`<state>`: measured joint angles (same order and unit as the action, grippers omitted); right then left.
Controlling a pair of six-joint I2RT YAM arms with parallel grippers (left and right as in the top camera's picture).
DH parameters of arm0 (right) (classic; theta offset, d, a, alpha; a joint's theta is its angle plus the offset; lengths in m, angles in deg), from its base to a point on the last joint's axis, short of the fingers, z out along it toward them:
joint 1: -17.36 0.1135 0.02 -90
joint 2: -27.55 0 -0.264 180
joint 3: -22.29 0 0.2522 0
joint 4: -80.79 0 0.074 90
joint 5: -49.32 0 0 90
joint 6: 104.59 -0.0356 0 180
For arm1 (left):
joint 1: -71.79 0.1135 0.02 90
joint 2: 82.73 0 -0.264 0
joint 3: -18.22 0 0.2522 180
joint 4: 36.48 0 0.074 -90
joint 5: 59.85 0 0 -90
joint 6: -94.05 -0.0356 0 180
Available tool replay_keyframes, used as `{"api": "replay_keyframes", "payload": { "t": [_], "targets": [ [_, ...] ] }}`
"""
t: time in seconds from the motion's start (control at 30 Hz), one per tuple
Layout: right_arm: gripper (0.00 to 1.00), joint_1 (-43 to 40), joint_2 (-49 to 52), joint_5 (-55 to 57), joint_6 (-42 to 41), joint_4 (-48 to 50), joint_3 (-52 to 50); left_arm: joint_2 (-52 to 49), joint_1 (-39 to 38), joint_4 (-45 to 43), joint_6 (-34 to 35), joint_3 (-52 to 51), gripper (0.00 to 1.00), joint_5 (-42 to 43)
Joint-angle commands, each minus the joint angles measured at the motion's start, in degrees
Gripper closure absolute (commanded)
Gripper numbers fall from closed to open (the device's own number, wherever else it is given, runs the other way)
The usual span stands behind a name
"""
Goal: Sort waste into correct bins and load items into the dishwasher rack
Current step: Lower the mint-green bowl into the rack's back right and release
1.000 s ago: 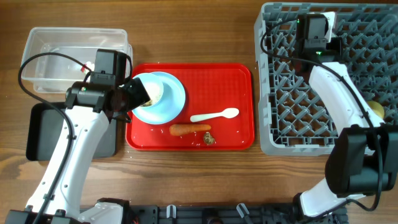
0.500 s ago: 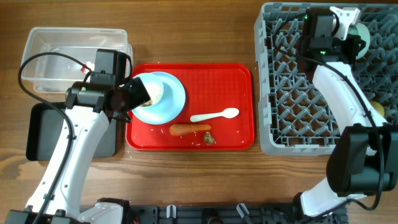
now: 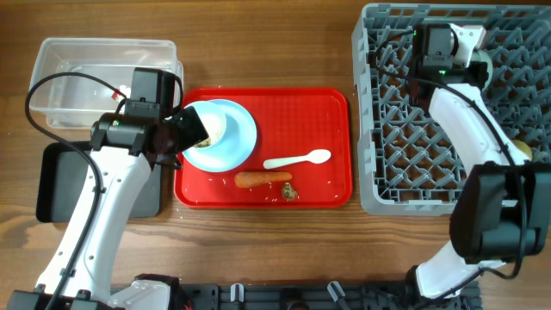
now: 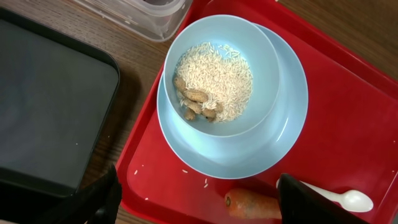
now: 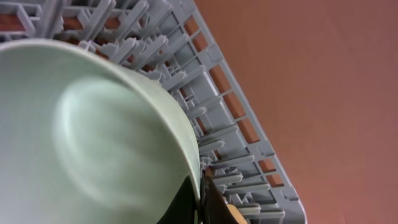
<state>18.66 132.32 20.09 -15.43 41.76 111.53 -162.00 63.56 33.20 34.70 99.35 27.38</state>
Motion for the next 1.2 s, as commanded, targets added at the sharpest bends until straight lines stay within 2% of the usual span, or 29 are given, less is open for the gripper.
{"api": "replay_keyframes", "payload": {
  "t": [0.0,0.1,0.2,0.33,0.37,0.43,0.63,0.77,0.97,1.17],
  "targets": [
    [0.96,0.3,1.7,-0.5,-2.4,-1.5,-0.2,0.6,0.3,-0.2,-0.4,0.3,0.19,-0.7],
    [0.96,1.1,1.7,-0.7,-2.2,-2.0,-0.2,0.6,0.3,-0.2,-0.4,0.3,0.18,-0.7],
    [0.78,2.5,1.7,-0.7,-1.9,-4.2,-0.2,0.6,0.3,-0.2,-0.4,0.3,0.18,-0.7],
    [0.69,4.8,1.7,-0.7,-0.9,-9.2,-0.2,0.6,0.3,-0.2,-0.4,0.3,0.18,-0.7],
    [0.61,5.4,1.6,-0.7,-1.2,-10.4,-0.2,0.6,0.3,-0.2,-0.4,0.3,0.18,-0.7],
    [0.52,5.9,1.4,-0.7,-2.6,-12.0,-0.2,0.6,0.3,-0.2,-0.4,0.3,0.18,-0.7],
    [0.51,6.0,-1.3,-4.6,-7.2,-15.9,-0.2,0.6,0.3,-0.2,-0.4,0.3,0.18,-0.7],
    [0.51,5.8,-5.6,-8.7,-7.0,-15.4,-0.2,0.6,0.3,-0.1,-0.4,0.3,0.18,-0.7],
    [0.49,3.1,-13.1,-26.3,-5.0,-12.9,-0.2,0.6,0.3,-0.1,-0.4,0.3,0.18,-0.7],
    [0.43,0.1,-17.3,-31.6,-5.4,-11.9,-0.2,0.6,0.3,-0.1,-0.4,0.3,0.16,-0.7]
  ]
}}
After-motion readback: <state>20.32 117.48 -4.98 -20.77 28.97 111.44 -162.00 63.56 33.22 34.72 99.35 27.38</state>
